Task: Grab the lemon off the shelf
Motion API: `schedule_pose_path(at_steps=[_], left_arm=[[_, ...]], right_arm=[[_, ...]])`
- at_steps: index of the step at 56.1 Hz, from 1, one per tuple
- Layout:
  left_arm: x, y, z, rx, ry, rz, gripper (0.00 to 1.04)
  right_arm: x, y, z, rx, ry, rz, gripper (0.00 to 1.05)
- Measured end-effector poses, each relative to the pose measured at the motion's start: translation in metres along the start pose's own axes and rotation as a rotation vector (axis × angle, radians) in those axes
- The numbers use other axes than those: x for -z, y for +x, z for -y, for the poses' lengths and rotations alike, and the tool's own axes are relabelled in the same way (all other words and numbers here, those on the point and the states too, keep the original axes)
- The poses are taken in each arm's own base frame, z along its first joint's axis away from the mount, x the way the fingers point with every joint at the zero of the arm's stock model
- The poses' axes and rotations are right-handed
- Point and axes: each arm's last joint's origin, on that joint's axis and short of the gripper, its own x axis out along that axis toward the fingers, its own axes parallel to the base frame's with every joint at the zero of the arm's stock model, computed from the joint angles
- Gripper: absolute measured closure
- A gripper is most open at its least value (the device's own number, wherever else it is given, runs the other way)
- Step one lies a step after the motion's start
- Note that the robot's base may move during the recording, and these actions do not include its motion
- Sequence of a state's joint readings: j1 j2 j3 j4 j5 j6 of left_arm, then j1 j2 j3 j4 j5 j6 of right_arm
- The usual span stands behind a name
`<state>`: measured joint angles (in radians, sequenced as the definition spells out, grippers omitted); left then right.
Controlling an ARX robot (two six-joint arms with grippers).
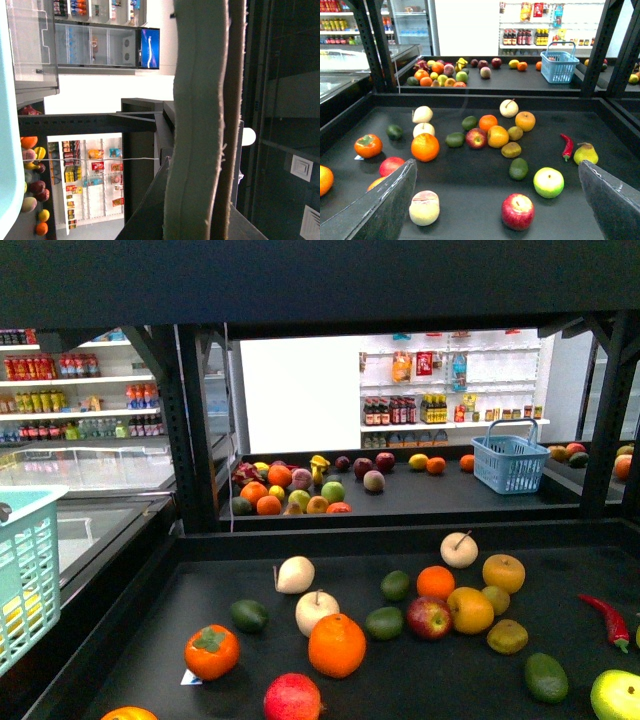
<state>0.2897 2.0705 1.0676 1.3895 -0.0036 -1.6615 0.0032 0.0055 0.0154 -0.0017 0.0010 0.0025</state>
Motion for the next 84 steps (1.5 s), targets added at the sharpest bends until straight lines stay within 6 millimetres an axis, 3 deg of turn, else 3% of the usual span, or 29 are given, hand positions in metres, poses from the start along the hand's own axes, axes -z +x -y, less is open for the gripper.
schedule_pose_path(at_steps=[13, 34, 42, 52, 66, 76, 84], left_arm=[[-0.001, 0.0, -0.001, 0.0, -0.01, 0.004, 0.97], [-0.003, 0.0, -0.001, 0.002, -0.006, -0.002, 0.32], [-0.023, -0.007, 0.008, -0.045, 0.103, -0.031, 0.07], [-0.038, -0.013, 0.039, -0.078, 0.184, 0.0, 0.08], [-0.029, -0.032, 0.059, -0.261, 0.246, -0.026, 0.08], [-0.018, -0.064, 0.114, -0.453, 0.549, 0.026, 0.08], [0.01, -0.106, 0.163, -0.465, 0.894, -0.013, 0.08]], right_arm=[[0.0, 0.0, 0.0, 0.0, 0.0, 0.0, 0.07], [0.0, 0.0, 0.0, 0.0, 0.0, 0.0, 0.07], [0.0, 0.0, 0.0, 0.0, 0.0, 0.0, 0.07], [0.0, 0.0, 0.0, -0.001, 0.0, 0.0, 0.07], [0.0, 0.0, 0.0, 0.0, 0.0, 0.0, 0.07], [0.0, 0.0, 0.0, 0.0, 0.0, 0.0, 0.07], [0.0, 0.0, 0.0, 0.0, 0.0, 0.0, 0.07]])
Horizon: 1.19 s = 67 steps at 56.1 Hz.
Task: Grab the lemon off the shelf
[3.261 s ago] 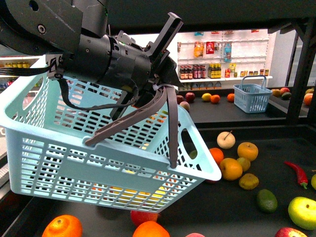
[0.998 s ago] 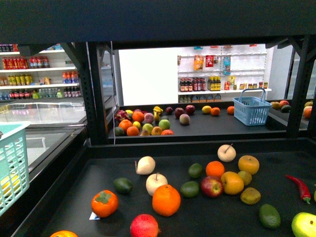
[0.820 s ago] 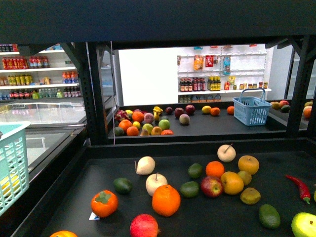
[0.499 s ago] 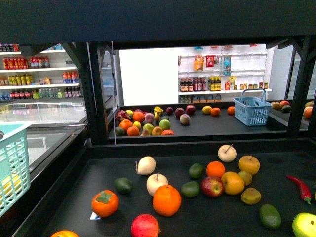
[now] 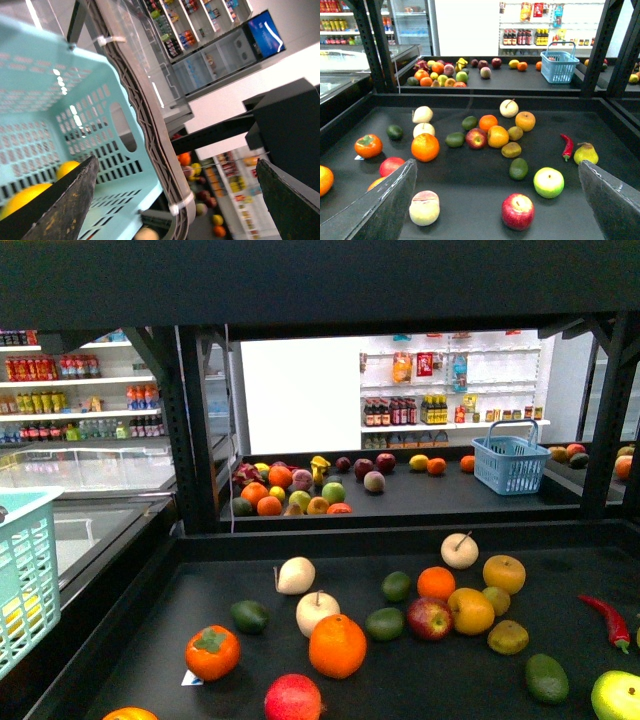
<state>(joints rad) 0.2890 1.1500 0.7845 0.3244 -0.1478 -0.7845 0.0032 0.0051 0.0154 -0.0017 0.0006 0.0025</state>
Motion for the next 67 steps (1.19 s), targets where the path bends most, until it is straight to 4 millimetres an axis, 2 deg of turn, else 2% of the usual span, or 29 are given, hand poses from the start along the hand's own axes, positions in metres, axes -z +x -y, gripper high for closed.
schedule_pose_path(at_steps=[7, 11, 13, 17, 21, 23, 26, 30, 37, 67], left_arm=[[0.004, -0.063, 0.021, 0.053, 0.235, 0.043, 0.08], [0.01, -0.098, 0.025, 0.082, 0.325, 0.089, 0.08], [0.013, -0.109, 0.025, 0.094, 0.349, 0.102, 0.08], [0.019, -0.131, 0.011, 0.263, 0.542, -0.04, 0.21], [0.044, -0.15, -0.022, 0.401, 0.683, -0.158, 0.38], [0.053, -0.156, -0.035, 0.413, 0.717, -0.179, 0.45], [0.063, -0.162, -0.049, 0.42, 0.737, -0.168, 0.56], [0.066, -0.164, -0.054, 0.43, 0.748, -0.143, 0.69], [0.081, -0.164, -0.068, 0.43, 0.76, -0.144, 1.02], [0.1, -0.163, -0.088, 0.432, 0.764, -0.14, 1.02]], right_arm=[[0.0, 0.0, 0.0, 0.0, 0.0, 0.0, 0.07], [0.0, 0.0, 0.0, 0.0, 0.0, 0.0, 0.07], [0.0, 0.0, 0.0, 0.0, 0.0, 0.0, 0.07], [0.0, 0.0, 0.0, 0.0, 0.0, 0.0, 0.07], [0.0, 0.0, 0.0, 0.0, 0.0, 0.0, 0.07], [0.0, 0.0, 0.0, -0.001, 0.0, 0.0, 0.07], [0.0, 0.0, 0.0, 0.0, 0.0, 0.0, 0.07], [0.0, 0.0, 0.0, 0.0, 0.0, 0.0, 0.07], [0.0, 0.0, 0.0, 0.0, 0.0, 0.0, 0.07], [0.0, 0.0, 0.0, 0.0, 0.0, 0.0, 0.07]])
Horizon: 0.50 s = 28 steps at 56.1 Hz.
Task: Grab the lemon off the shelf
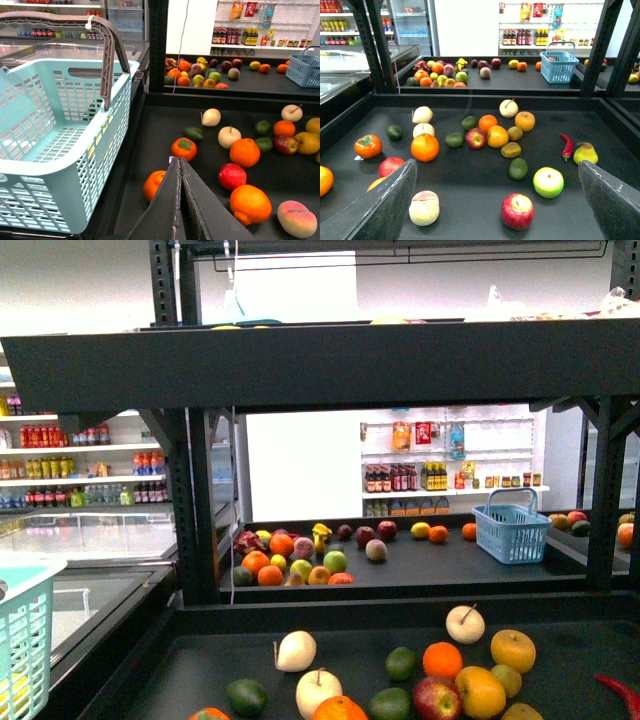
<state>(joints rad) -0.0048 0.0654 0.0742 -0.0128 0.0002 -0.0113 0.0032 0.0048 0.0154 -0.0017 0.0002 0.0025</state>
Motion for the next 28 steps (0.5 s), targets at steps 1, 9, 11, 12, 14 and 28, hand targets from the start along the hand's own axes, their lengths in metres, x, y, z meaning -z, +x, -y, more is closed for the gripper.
schedule_pose_path(at_steps=[1, 9, 11, 12, 14, 28], left_arm=[[0.001, 0.0, 0.0, 0.0, 0.0, 0.0, 1.02], [0.004, 0.0, 0.0, 0.0, 0.0, -0.002, 1.02], [0.005, 0.0, 0.0, 0.0, 0.0, 0.0, 1.02], [0.005, 0.0, 0.0, 0.0, 0.0, 0.001, 1.02], [0.007, 0.0, 0.0, 0.0, 0.0, 0.005, 1.02], [0.016, 0.0, 0.0, -0.001, 0.0, 0.006, 1.02]], right_arm=[[0.0, 0.0, 0.0, 0.0, 0.0, 0.0, 0.07], [0.0, 0.0, 0.0, 0.0, 0.0, 0.0, 0.07], [0.0, 0.0, 0.0, 0.0, 0.0, 0.0, 0.07], [0.0, 0.0, 0.0, 0.0, 0.0, 0.0, 0.07], [0.0, 0.0, 0.0, 0.0, 0.0, 0.0, 0.07], [0.0, 0.0, 0.0, 0.0, 0.0, 0.0, 0.07]])
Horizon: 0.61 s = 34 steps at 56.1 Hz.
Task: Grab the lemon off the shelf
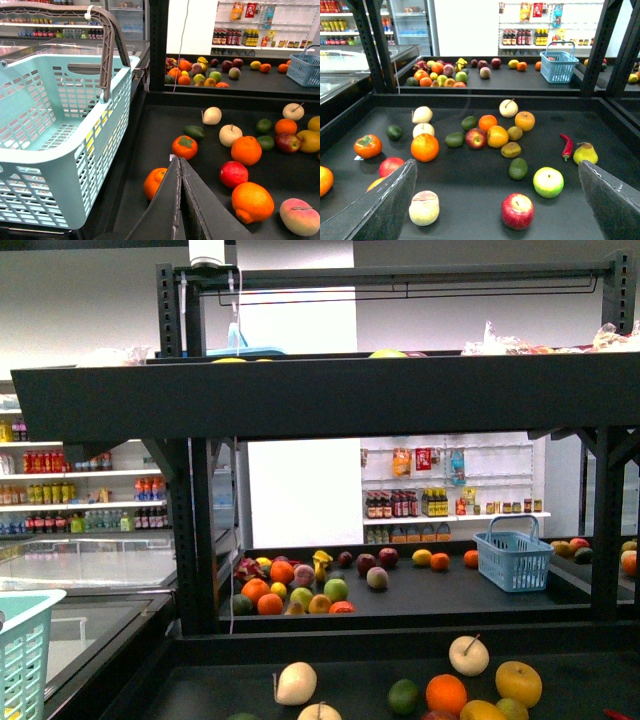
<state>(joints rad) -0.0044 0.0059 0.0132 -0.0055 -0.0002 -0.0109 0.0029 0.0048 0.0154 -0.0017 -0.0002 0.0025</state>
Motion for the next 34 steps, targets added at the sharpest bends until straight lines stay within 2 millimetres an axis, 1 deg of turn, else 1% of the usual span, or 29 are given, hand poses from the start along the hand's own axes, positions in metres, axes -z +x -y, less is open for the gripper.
schedule_pose_path(at_steps=[3, 6, 8, 11, 14, 16, 21, 22, 27, 28, 29, 34], left_arm=[[0.0, 0.0, 0.0, 0.0, 0.0, 0.0, 1.02], [0.0, 0.0, 0.0, 0.0, 0.0, 0.0, 0.95], [0.0, 0.0, 0.0, 0.0, 0.0, 0.0, 0.88], [0.0, 0.0, 0.0, 0.0, 0.0, 0.0, 0.73], [0.0, 0.0, 0.0, 0.0, 0.0, 0.0, 0.63], [0.0, 0.0, 0.0, 0.0, 0.0, 0.0, 0.57], [0.0, 0.0, 0.0, 0.0, 0.0, 0.0, 0.4], [0.0, 0.0, 0.0, 0.0, 0.0, 0.0, 0.38], [0.0, 0.0, 0.0, 0.0, 0.0, 0.0, 0.12], [0.0, 0.0, 0.0, 0.0, 0.0, 0.0, 0.08], [0.0, 0.0, 0.0, 0.0, 0.0, 0.0, 0.06], [0.0, 0.0, 0.0, 0.0, 0.001, 0.0, 0.08]], right_arm=[[0.0, 0.0, 0.0, 0.001, 0.0, 0.0, 0.07], [0.0, 0.0, 0.0, 0.0, 0.0, 0.0, 0.07], [0.0, 0.0, 0.0, 0.0, 0.0, 0.0, 0.07], [0.0, 0.0, 0.0, 0.0, 0.0, 0.0, 0.07], [0.0, 0.0, 0.0, 0.0, 0.0, 0.0, 0.07], [0.0, 0.0, 0.0, 0.0, 0.0, 0.0, 0.07], [0.0, 0.0, 0.0, 0.0, 0.0, 0.0, 0.07], [0.0, 0.0, 0.0, 0.0, 0.0, 0.0, 0.07], [0.0, 0.0, 0.0, 0.0, 0.0, 0.0, 0.07], [0.0, 0.0, 0.0, 0.0, 0.0, 0.0, 0.07], [0.0, 0.0, 0.0, 0.0, 0.0, 0.0, 0.07], [0.0, 0.0, 0.0, 0.0, 0.0, 0.0, 0.07]])
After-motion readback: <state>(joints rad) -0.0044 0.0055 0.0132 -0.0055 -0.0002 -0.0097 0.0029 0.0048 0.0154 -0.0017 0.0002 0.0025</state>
